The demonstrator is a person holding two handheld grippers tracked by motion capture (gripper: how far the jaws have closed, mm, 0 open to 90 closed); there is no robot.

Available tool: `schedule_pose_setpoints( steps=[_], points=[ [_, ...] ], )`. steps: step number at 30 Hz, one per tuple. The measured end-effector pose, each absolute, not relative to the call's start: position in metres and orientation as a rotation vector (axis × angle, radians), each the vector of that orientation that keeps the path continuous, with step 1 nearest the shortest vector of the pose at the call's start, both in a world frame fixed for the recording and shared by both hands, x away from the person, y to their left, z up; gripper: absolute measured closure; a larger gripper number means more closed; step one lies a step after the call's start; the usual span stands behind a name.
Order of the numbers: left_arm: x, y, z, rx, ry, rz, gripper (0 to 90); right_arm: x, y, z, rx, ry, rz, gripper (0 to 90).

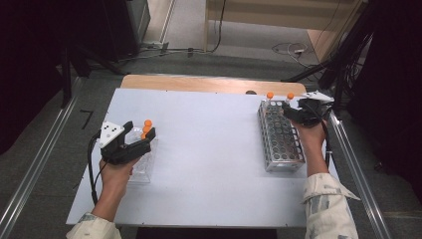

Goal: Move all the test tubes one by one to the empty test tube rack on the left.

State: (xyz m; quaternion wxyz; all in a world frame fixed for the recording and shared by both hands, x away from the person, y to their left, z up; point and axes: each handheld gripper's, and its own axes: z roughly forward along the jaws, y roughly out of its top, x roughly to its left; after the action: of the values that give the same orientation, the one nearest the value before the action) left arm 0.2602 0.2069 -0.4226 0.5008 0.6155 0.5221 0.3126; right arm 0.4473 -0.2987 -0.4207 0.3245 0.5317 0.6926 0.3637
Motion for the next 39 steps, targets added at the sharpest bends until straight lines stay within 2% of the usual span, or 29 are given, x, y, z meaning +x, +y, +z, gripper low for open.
schedule_pose_setpoints(
  steps=[13, 18, 27, 33, 39],
  points=[
    [0.262, 0.207, -0.425, 1.494, 1.267, 0.758, 21.5, 0.474, -0.305, -0.435, 1.365, 1.871, 0.936, 43.6],
    [0.262, 0.205, -0.425, 1.499, 1.266, 0.758, 21.6, 0.479, -0.307, -0.438, 1.349, 1.896, 0.938, 53.3],
    [0.263, 0.203, -0.426, 1.511, 1.262, 0.751, 22.0, 0.486, -0.311, -0.443, 1.333, 1.921, 0.986, 59.8],
    [0.263, 0.203, -0.426, 1.512, 1.262, 0.749, 22.0, 0.487, -0.311, -0.444, 1.309, 1.941, 1.013, 70.1],
    [0.262, 0.203, -0.425, 1.509, 1.257, 0.750, 22.2, 0.486, -0.310, -0.441, 1.290, 1.953, 1.002, 71.1]
  ],
)
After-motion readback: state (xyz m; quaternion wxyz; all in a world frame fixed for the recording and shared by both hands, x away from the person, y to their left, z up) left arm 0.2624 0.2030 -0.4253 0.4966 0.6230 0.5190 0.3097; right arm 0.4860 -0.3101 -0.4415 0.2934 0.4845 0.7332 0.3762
